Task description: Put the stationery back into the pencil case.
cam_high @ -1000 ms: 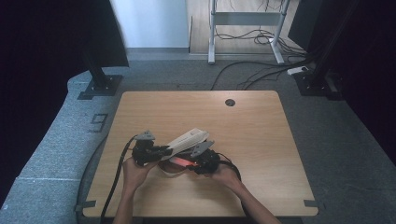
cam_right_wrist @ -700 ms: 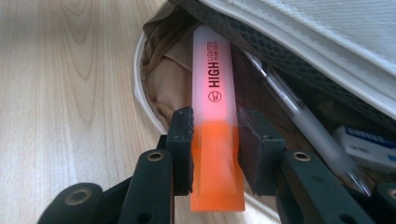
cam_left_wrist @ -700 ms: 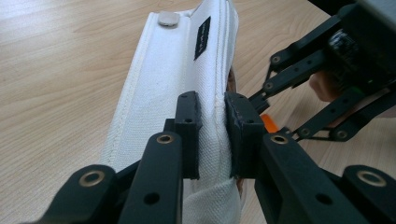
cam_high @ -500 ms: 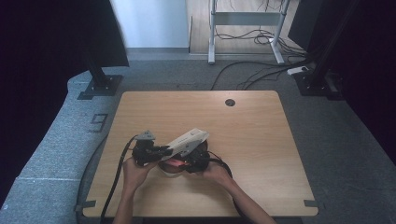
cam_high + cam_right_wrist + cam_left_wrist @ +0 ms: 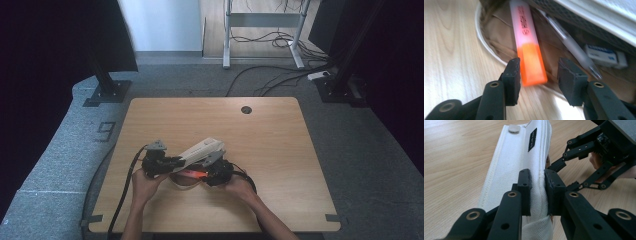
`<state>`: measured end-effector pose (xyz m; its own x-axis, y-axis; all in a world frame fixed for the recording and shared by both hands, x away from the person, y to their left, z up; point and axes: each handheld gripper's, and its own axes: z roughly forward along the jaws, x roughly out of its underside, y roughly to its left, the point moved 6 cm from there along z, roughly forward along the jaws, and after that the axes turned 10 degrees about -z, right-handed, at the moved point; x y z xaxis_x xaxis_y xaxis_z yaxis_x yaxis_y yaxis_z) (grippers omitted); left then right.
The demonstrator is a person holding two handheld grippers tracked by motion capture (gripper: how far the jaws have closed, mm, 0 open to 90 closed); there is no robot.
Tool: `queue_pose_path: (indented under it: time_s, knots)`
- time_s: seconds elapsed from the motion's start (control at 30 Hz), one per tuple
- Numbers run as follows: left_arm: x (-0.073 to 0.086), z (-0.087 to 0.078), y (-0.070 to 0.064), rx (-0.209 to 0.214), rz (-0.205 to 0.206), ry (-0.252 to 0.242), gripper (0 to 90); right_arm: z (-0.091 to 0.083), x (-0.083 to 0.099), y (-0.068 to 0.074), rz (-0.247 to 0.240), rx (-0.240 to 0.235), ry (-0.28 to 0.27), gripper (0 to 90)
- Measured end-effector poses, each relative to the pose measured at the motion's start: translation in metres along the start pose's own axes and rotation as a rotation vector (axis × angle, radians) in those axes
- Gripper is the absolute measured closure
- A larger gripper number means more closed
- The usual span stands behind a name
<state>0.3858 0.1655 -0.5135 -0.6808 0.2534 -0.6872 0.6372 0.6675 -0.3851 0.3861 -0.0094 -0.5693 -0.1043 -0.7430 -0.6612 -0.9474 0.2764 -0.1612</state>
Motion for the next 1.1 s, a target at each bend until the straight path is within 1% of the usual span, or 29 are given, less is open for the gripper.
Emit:
queue_pose_path:
  time_s: [0.03,0.1,0.17,0.27,0.3,0.33,0.47,0.77,0.83,0.97,1.1]
  knots:
    - [0.0,0.0,0.0,-0.001,0.0,0.0,75.8,-0.001,0.002,0.0,0.005,0.0,0.004,54.2]
    - [0.0,0.001,0.0,-0.001,0.0,0.0,75.8,-0.001,0.005,-0.003,0.014,0.015,0.009,56.1]
    - [0.0,0.001,0.0,-0.001,0.0,0.001,75.8,-0.002,0.009,-0.008,0.044,0.032,-0.001,61.8]
    - [0.0,0.001,0.0,-0.001,0.0,0.002,75.8,-0.002,0.011,-0.009,0.043,0.035,-0.001,63.5]
    - [0.0,0.001,0.0,-0.001,-0.001,0.002,75.8,-0.002,0.011,-0.009,0.045,0.036,-0.004,65.0]
    - [0.0,0.001,0.0,-0.001,-0.001,0.002,75.8,-0.002,0.011,-0.009,0.042,0.042,-0.004,68.8]
    - [0.0,0.002,0.0,-0.003,-0.001,0.001,75.7,0.0,0.009,-0.01,0.05,0.048,-0.009,73.2]
    - [0.001,0.003,0.0,-0.004,-0.001,0.003,75.5,0.009,0.0,-0.016,0.043,0.064,-0.015,78.9]
    - [0.001,0.003,0.0,-0.007,-0.001,0.003,75.4,0.012,-0.002,-0.017,0.051,0.058,-0.018,78.9]
    - [0.001,0.004,0.0,-0.009,-0.002,0.008,75.1,0.015,-0.005,-0.018,0.048,0.062,-0.026,78.9]
    - [0.002,0.005,0.0,-0.006,-0.004,0.015,74.7,0.016,-0.003,-0.018,0.052,0.056,-0.023,78.1]
